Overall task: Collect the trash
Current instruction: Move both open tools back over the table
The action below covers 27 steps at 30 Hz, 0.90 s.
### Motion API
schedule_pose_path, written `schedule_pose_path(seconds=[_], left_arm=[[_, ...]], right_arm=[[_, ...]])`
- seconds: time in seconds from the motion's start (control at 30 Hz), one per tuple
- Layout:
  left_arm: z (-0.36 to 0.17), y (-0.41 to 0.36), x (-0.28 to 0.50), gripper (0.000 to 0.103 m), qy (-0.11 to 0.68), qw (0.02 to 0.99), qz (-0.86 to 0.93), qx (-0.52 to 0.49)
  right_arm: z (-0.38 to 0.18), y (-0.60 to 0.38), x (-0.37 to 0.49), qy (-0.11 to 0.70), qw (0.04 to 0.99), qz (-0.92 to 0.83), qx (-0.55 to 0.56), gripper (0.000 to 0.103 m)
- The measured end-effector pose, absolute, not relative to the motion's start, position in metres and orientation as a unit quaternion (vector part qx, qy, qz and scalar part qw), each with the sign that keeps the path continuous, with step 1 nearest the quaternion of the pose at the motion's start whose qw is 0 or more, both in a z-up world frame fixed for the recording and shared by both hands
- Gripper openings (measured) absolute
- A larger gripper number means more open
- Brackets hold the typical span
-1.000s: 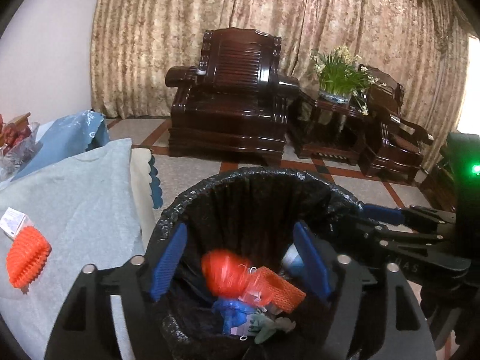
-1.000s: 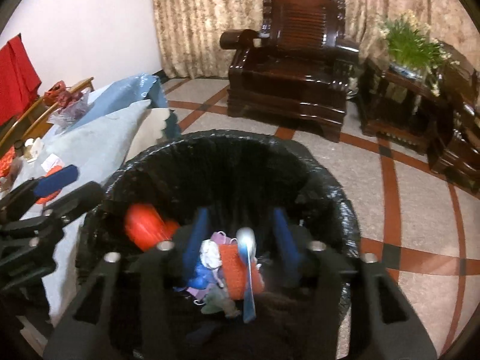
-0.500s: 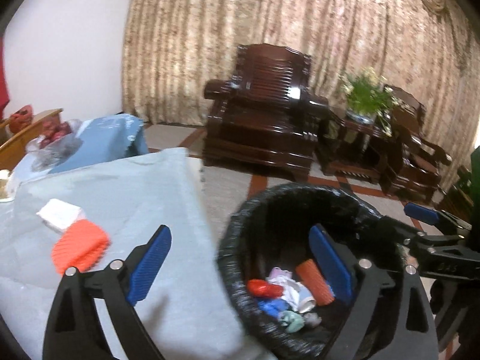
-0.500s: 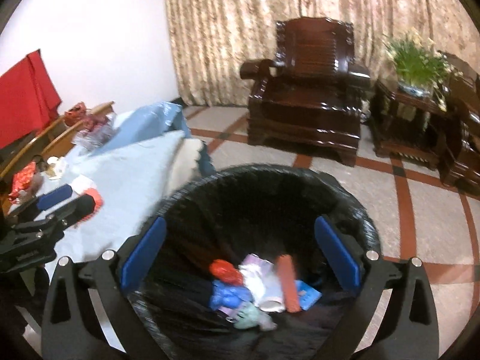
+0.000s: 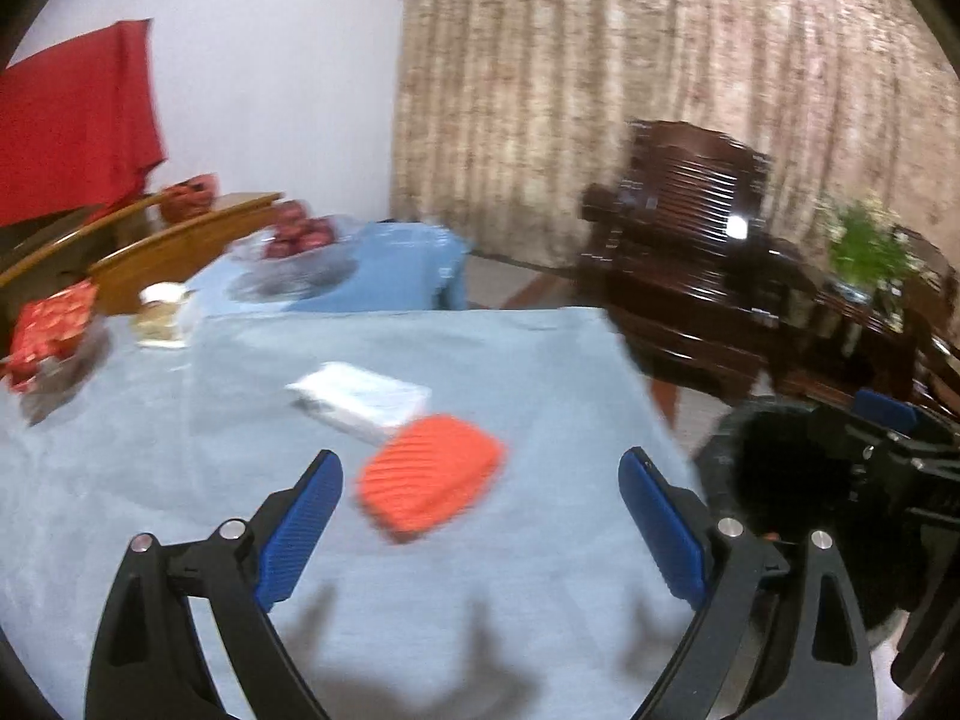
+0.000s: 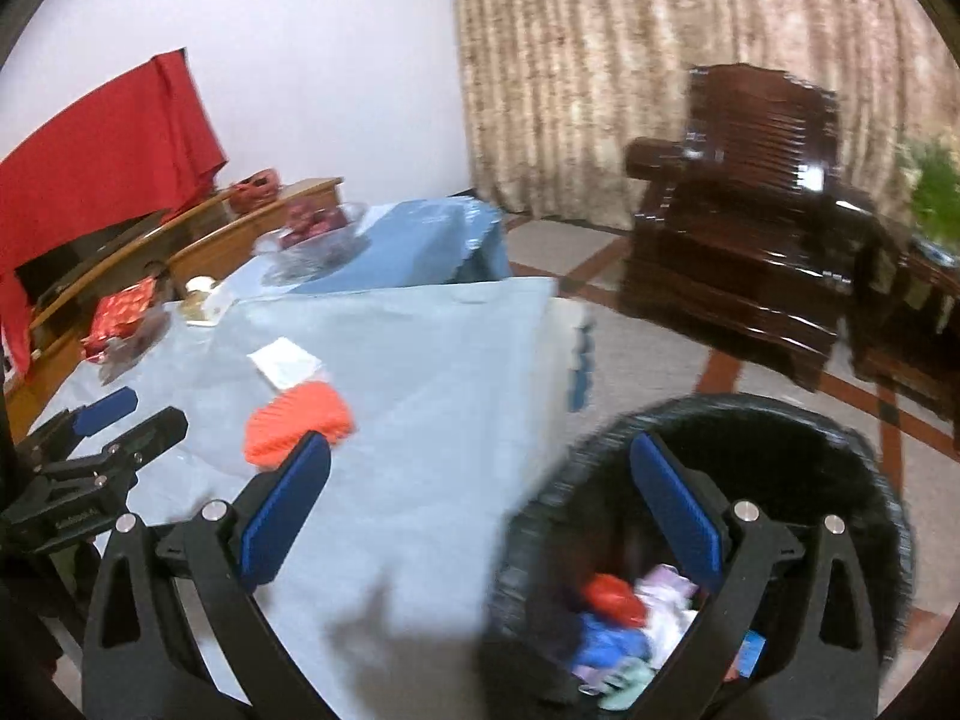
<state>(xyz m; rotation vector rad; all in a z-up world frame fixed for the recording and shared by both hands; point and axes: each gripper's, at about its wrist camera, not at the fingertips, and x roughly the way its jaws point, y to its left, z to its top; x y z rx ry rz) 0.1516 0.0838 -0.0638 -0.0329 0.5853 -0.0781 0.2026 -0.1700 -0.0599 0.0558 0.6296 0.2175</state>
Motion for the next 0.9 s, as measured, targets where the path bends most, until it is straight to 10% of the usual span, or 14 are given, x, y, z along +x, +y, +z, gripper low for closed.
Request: schedule_pose_path(seconds=[0.9], left_arm=[[-0.126, 0.214, 0.195, 0.091, 0.325, 0.941, 0.085, -0.038]], right_arm=[[-0.172, 0.002, 0.346, 0.41, 0.892, 0.19, -0.024, 0.097]])
